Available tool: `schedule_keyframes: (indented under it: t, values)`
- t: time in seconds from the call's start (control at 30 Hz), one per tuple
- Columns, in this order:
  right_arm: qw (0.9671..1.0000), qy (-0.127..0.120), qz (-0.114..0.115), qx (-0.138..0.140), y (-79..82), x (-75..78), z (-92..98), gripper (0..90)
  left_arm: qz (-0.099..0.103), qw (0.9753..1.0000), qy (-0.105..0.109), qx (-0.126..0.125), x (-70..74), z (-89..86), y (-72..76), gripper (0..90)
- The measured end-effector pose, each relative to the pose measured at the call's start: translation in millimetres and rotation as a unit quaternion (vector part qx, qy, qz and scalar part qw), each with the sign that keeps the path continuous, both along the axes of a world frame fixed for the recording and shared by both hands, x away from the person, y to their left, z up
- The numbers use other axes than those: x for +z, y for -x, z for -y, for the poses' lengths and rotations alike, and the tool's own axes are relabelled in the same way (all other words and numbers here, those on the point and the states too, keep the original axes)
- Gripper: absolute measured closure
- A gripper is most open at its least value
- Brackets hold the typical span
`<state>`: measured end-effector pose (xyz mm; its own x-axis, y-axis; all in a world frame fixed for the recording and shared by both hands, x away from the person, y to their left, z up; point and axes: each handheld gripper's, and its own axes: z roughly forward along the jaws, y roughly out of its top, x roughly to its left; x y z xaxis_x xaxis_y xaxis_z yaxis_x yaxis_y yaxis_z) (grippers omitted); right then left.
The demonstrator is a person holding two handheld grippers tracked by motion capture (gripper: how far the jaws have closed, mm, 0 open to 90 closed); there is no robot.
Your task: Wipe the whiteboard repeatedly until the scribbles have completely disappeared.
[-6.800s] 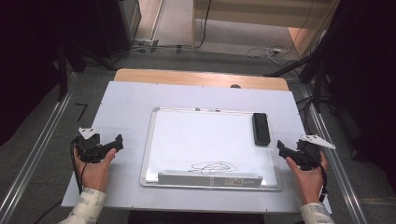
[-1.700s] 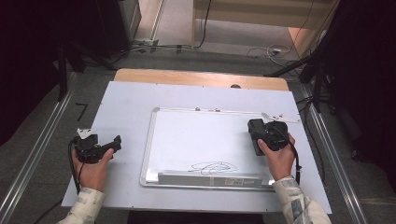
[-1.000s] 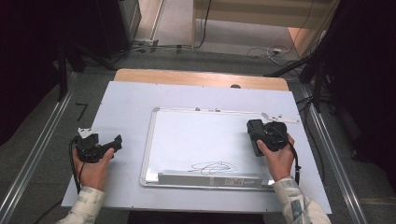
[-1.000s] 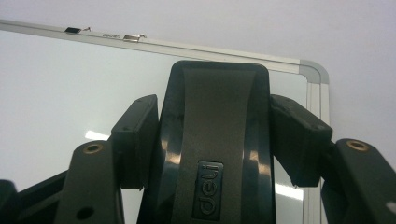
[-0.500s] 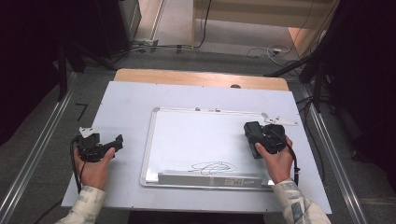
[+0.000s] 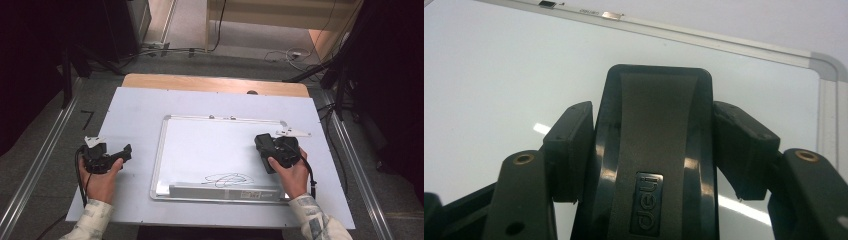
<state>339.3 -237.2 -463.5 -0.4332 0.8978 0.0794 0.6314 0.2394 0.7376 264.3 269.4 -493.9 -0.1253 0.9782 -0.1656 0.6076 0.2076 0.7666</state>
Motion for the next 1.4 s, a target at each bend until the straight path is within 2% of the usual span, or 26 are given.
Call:
schedule_keyframes:
  t: [0.3,0.63,0.73,0.8,0.97,1.23,1.4]
  values:
    - [0.9994,0.017,-0.009,0.028,6.6,-10.2,-18.0,35.3,0.001,1.0000,0.001,0.000,0.1,0.1,0.3,9.8]
    - [0.9985,0.017,-0.014,0.050,9.6,-18.6,-27.6,35.4,0.001,1.0000,0.001,0.000,0.0,0.5,0.1,9.8]
    - [0.9978,0.026,-0.017,0.058,10.7,-21.3,-30.8,35.8,0.001,1.0000,0.002,0.000,-0.1,0.4,0.1,9.8]
    - [0.9974,0.036,-0.010,0.062,12.2,-23.4,-33.1,35.8,0.001,1.0000,0.002,-0.001,-0.1,0.5,0.0,9.8]
    - [0.9971,0.040,-0.007,0.065,13.3,-24.2,-34.1,35.7,0.000,1.0000,0.002,-0.001,-0.2,0.6,0.0,9.8]
    - [0.9971,0.038,-0.019,0.063,12.2,-24.5,-34.2,35.6,0.000,1.0000,0.001,0.000,-0.1,0.4,0.1,9.8]
    - [0.9971,0.043,-0.017,0.061,12.7,-24.2,-35.6,36.5,0.001,1.0000,0.002,0.000,0.0,0.4,0.2,9.8]
